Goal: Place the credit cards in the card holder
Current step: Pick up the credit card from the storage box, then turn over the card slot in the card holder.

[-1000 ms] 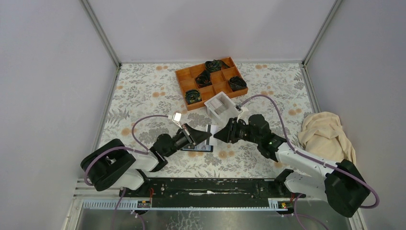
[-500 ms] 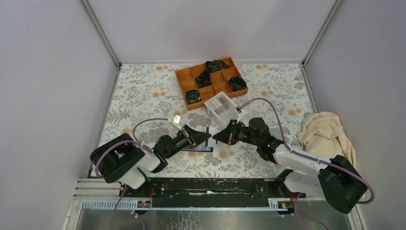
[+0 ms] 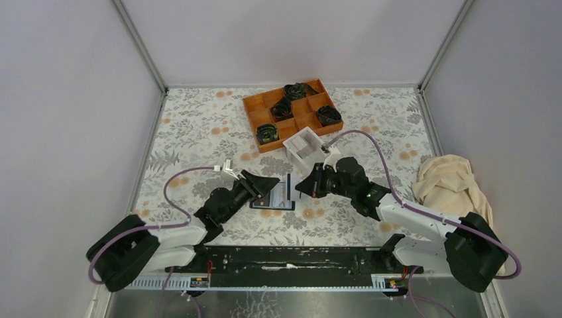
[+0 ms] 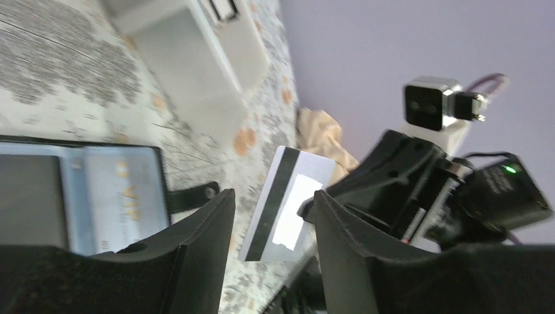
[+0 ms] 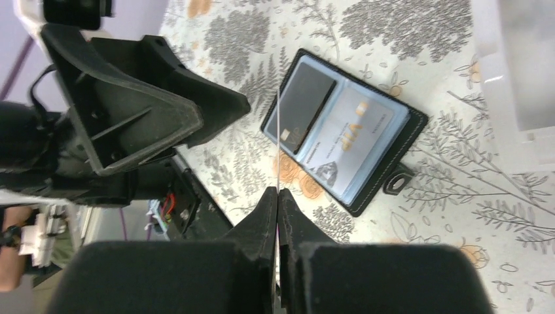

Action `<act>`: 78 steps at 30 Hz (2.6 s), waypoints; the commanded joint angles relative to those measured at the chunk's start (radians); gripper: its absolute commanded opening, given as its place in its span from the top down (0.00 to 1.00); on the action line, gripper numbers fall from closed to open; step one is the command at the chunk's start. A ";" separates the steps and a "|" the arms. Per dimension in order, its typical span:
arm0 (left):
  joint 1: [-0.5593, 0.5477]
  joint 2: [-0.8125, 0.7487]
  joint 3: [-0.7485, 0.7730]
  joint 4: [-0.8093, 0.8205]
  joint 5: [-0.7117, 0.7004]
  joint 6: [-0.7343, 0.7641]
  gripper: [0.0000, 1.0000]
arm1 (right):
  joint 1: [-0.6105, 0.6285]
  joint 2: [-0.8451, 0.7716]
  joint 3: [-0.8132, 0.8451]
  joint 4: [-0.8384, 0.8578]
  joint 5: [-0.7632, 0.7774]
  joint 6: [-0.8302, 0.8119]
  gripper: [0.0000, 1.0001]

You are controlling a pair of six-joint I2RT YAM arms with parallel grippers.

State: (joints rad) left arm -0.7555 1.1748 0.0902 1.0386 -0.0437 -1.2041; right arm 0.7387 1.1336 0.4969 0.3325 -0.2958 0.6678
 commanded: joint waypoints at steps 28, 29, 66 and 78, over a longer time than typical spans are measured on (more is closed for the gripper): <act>0.071 -0.082 0.035 -0.546 -0.266 0.150 0.53 | 0.093 0.290 0.279 -0.318 0.336 -0.035 1.00; 0.072 -0.076 0.036 -0.543 -0.265 0.150 0.53 | 0.093 0.291 0.278 -0.318 0.334 -0.036 1.00; 0.081 -0.012 -0.015 -0.466 -0.234 0.120 0.56 | 0.093 0.321 0.207 -0.239 0.296 0.069 1.00; 0.081 -0.015 -0.030 -0.458 -0.229 0.110 0.56 | 0.095 0.320 0.174 -0.177 0.273 0.102 1.00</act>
State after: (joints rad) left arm -0.6788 1.1538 0.0811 0.5491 -0.2741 -1.0901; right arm 0.8230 1.4467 0.6819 0.1032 -0.0040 0.7479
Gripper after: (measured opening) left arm 0.443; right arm 0.019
